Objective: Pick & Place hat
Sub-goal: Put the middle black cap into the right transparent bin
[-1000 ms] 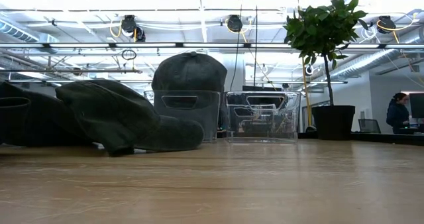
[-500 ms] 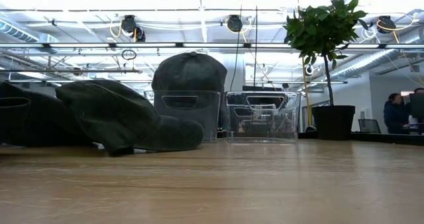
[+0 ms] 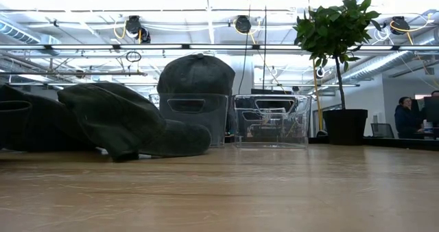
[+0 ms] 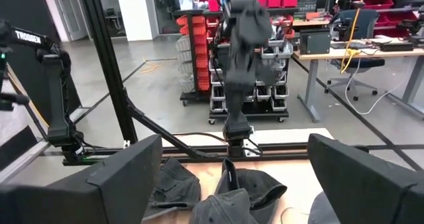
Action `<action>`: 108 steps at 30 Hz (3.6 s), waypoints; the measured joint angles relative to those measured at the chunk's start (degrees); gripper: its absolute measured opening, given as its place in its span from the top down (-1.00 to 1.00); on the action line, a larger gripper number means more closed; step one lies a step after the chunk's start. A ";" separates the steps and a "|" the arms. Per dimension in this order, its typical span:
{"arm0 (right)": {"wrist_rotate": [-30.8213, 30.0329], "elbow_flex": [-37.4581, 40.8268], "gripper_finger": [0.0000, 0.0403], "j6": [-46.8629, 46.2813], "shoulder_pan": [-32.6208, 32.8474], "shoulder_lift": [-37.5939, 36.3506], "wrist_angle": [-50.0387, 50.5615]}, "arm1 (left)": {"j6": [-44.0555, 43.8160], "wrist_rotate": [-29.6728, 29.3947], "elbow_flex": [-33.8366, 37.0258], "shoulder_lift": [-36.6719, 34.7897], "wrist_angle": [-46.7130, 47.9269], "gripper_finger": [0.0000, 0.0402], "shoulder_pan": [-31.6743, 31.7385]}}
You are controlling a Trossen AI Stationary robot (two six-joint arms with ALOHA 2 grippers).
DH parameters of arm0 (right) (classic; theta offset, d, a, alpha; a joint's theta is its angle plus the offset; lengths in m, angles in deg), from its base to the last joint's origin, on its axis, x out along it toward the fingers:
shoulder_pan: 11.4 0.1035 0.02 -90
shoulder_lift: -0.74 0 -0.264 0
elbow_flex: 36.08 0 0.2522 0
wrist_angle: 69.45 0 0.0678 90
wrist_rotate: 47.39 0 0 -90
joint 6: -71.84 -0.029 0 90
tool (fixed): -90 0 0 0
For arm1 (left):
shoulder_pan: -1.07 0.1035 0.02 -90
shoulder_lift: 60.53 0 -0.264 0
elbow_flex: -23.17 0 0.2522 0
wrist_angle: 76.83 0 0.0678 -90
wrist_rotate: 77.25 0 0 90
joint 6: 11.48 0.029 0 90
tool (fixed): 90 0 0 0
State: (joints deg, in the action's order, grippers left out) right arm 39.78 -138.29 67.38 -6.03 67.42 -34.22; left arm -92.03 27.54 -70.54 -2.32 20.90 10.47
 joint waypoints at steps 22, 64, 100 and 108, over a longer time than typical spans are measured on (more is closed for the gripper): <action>0.11 0.00 -0.81 3.67 0.00 0.00 -0.24 | -28.31 -4.62 29.06 -0.91 -31.43 -0.38 -20.20; 0.09 -0.02 -0.81 4.54 -0.02 -0.02 -1.47 | -40.22 -32.61 50.28 8.28 -72.27 -0.20 -30.33; 4.66 -0.04 -0.81 2.12 -0.02 -0.02 -0.02 | -6.82 -14.41 32.72 2.31 -76.06 0.88 -24.61; 4.52 -0.04 -0.81 2.11 -0.02 -0.02 0.05 | 3.98 -5.12 16.96 2.66 -54.90 0.88 -19.32</action>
State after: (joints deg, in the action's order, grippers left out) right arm 44.30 -138.33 69.49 -6.06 67.40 -34.17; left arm -88.05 22.42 -53.58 0.33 -34.00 -8.84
